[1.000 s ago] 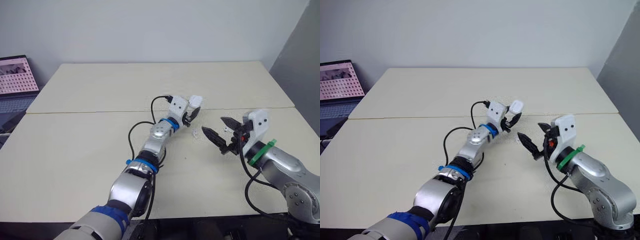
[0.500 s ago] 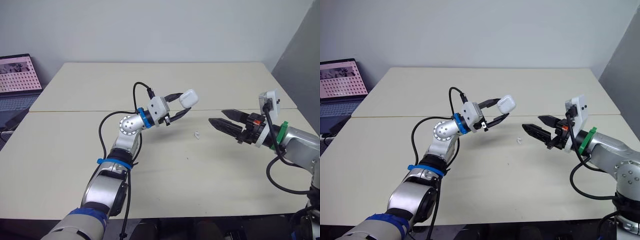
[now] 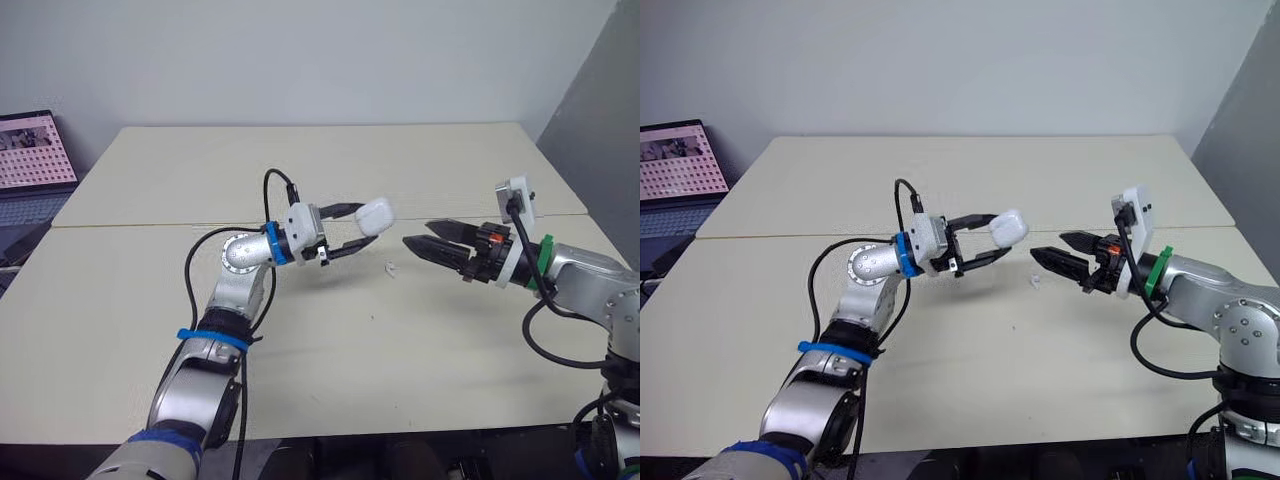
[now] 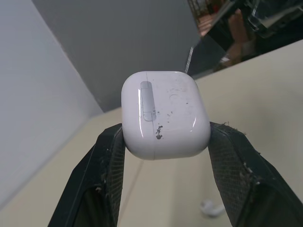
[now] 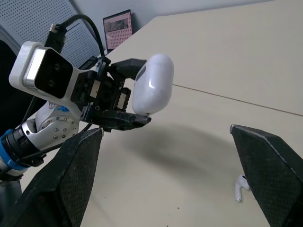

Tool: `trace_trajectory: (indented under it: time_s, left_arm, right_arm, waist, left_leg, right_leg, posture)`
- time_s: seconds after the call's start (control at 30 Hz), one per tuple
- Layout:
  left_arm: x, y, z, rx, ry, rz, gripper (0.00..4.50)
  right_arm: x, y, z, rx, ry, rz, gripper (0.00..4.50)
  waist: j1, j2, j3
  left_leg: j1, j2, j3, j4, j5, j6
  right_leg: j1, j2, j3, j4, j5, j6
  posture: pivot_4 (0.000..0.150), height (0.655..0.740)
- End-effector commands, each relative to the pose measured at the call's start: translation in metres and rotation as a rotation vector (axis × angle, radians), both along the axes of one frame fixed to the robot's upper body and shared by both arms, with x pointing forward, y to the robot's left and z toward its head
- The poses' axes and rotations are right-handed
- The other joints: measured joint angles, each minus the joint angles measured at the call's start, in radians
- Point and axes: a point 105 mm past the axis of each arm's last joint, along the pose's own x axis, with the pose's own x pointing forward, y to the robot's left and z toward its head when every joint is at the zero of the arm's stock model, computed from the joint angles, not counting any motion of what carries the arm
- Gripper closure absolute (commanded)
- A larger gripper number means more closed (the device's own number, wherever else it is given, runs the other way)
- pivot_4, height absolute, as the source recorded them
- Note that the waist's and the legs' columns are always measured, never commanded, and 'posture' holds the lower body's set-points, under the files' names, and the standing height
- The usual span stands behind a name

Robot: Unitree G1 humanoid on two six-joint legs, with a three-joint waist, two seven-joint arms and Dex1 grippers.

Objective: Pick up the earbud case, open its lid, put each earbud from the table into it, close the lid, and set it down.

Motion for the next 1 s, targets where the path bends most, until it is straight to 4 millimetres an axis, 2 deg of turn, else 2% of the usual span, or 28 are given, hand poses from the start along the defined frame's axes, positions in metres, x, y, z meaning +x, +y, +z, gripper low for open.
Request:
trace_trajectory:
  time_s: [0.03, 0.23, 0.37, 0.47, 0.63, 0.73, 0.83, 1.0]
  left_arm:
    - [-0.019, 0.020, -0.014, 0.113, 0.101, -0.059, 2.25]
    - [-0.035, 0.072, -0.055, 0.288, 0.322, -0.024, 2.25]
    - [-0.036, 0.082, -0.063, 0.296, 0.347, 0.008, 2.25]
    - [-0.034, 0.072, -0.048, 0.242, 0.253, 0.001, 2.25]
    - [-0.033, 0.043, -0.008, 0.160, -0.111, -0.068, 2.25]
    - [-0.033, 0.026, 0.009, 0.128, -0.285, -0.110, 2.25]
    - [-0.036, 0.015, 0.017, 0.121, -0.388, -0.160, 2.25]
    - [-0.037, 0.011, 0.014, 0.139, -0.446, -0.205, 2.25]
  right_arm:
    - [-0.014, 0.006, 0.003, -0.039, -0.044, 0.058, 0.00]
    - [-0.032, 0.014, -0.012, -0.115, -0.045, 0.136, 0.00]
    - [-0.030, 0.016, -0.014, -0.118, -0.057, 0.122, 0.00]
    - [-0.030, 0.016, -0.016, -0.117, -0.056, 0.115, 0.00]
    - [-0.033, 0.025, -0.017, 0.037, 0.057, 0.157, 0.00]
    - [-0.031, 0.031, -0.018, 0.091, 0.112, 0.175, 0.00]
    - [-0.029, 0.040, -0.017, 0.126, 0.147, 0.199, 0.00]
    - [-0.027, 0.052, -0.009, 0.183, 0.165, 0.227, 0.00]
  waist:
    - [-0.005, 0.000, 0.000]
    - [-0.002, 0.001, 0.000]
    - [0.005, 0.001, 0.000]
    - [0.006, 0.001, 0.000]
    - [0.014, 0.001, 0.000]
    - [0.015, 0.001, 0.000]
    - [0.013, 0.001, 0.000]
    - [0.005, 0.001, 0.000]
  left_leg:
    - [0.000, 0.000, 0.000, 0.000, 0.000, 0.000]
    - [0.000, 0.001, -0.001, -0.001, 0.000, 0.000]
    - [0.000, 0.000, -0.001, 0.000, 0.001, 0.002]
    - [0.000, 0.000, -0.001, 0.000, 0.001, 0.002]
    - [-0.001, 0.000, -0.001, -0.001, 0.001, 0.002]
    - [-0.001, 0.000, 0.000, -0.001, 0.001, 0.002]
    - [-0.001, 0.000, 0.001, -0.001, 0.001, 0.002]
    - [0.000, 0.000, 0.000, -0.001, 0.001, 0.002]
  right_leg:
    - [0.000, 0.000, 0.000, 0.000, 0.000, 0.000]
    - [0.000, 0.001, -0.001, 0.000, 0.000, 0.000]
    - [0.000, 0.000, 0.000, -0.001, 0.000, 0.000]
    - [0.000, 0.000, 0.000, -0.002, 0.001, 0.000]
    - [0.000, -0.001, 0.000, -0.002, 0.001, -0.001]
    - [0.000, -0.001, 0.000, -0.002, 0.003, -0.003]
    - [-0.001, -0.001, 0.000, -0.002, 0.003, -0.003]
    - [-0.001, 0.000, 0.000, -0.001, 0.003, -0.003]
  posture:
    - [0.150, 0.7400]
    - [0.150, 0.7400]
    - [0.150, 0.7400]
    - [0.150, 0.7400]
    - [0.150, 0.7400]
    - [0.150, 0.7400]
    - [0.150, 0.7400]
    - [0.150, 0.7400]
